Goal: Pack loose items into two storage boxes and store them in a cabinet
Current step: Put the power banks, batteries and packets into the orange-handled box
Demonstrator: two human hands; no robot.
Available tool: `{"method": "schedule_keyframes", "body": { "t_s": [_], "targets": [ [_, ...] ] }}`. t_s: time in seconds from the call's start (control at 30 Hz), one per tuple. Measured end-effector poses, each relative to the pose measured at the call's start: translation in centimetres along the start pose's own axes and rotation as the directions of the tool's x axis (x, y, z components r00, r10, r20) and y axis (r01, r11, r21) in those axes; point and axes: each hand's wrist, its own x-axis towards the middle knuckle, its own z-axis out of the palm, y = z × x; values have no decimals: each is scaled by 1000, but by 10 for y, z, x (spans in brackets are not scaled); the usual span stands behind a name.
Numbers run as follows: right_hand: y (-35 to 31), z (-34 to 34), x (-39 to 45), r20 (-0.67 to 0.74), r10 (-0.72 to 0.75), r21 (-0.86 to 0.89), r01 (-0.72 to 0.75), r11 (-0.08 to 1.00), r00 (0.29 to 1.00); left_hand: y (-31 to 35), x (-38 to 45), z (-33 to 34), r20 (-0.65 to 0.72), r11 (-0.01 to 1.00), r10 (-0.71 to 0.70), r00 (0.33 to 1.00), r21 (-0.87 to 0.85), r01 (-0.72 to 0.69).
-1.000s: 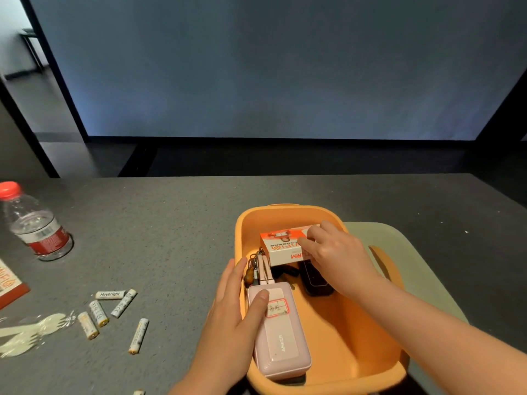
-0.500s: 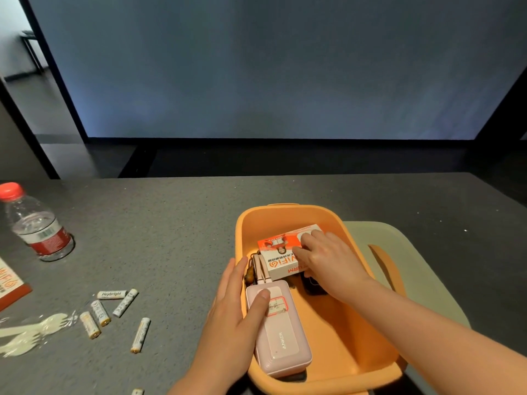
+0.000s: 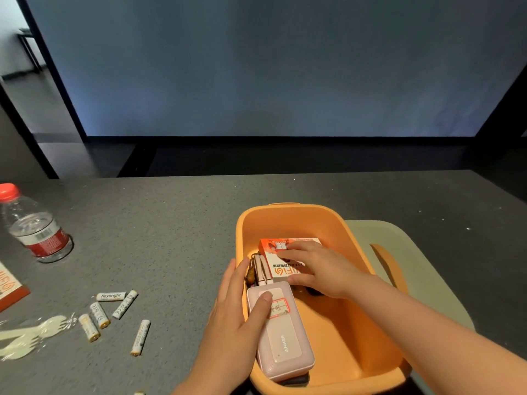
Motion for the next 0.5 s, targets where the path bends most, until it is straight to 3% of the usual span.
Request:
{"method": "schedule_keyframes", "body": {
  "t_s": [0.27, 0.5],
  "targets": [
    [-7, 7, 17, -24, 52, -62, -53, 997, 998, -1, 0, 1, 2, 1000, 4, 1000, -15, -4],
    [-7, 6, 21, 29, 93, 107, -96, 990, 995, -4, 1, 1, -5, 999, 24, 1000, -42, -24]
  ]
}}
